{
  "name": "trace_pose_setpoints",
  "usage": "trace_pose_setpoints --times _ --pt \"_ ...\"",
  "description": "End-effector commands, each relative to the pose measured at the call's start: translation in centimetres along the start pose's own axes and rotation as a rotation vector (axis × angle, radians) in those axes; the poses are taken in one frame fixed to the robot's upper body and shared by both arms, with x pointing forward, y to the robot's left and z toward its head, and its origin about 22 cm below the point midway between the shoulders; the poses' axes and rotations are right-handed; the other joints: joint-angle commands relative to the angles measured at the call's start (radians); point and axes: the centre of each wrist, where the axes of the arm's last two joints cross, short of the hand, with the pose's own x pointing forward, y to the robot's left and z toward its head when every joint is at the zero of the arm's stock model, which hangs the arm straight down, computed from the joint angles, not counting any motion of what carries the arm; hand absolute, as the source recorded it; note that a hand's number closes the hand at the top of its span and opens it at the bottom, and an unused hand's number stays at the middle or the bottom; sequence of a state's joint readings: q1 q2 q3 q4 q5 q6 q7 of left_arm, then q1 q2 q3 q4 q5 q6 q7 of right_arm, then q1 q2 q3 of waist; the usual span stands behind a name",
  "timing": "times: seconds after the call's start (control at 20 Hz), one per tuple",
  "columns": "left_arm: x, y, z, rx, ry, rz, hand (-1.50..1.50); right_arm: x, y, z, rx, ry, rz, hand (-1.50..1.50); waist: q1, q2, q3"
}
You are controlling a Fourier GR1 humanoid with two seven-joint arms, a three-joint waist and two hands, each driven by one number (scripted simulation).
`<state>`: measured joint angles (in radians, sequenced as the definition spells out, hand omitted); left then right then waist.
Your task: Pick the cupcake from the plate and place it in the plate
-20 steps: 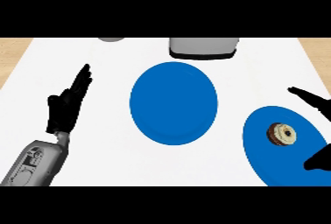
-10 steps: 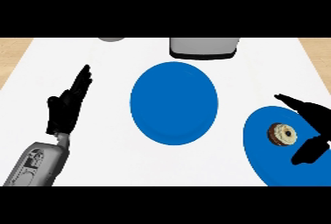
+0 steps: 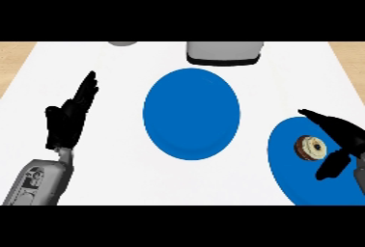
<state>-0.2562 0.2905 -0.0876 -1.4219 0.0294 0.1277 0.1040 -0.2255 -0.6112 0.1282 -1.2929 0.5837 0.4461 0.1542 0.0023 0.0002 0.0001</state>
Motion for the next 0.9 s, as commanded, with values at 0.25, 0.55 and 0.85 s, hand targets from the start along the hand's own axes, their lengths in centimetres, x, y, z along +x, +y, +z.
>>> trace_pose_setpoints --times 0.25,0.55,0.85 --pt "-1.3 0.6 0.3 -0.002 -0.005 0.001 0.0 0.4 2.1 -1.4 -0.082 -0.041 0.029 1.5 -0.001 0.0 0.0" --pt "-0.3 2.4 0.1 -0.005 0.001 0.007 0.0 -1.0 0.5 -2.2 -0.105 -0.044 0.028 1.5 0.0 0.0 0.0" --pt "0.0 0.7 -0.3 -0.001 -0.001 -0.003 0.0 -0.4 1.0 -2.4 -0.262 -0.092 -0.015 1.5 -0.001 0.0 0.0"
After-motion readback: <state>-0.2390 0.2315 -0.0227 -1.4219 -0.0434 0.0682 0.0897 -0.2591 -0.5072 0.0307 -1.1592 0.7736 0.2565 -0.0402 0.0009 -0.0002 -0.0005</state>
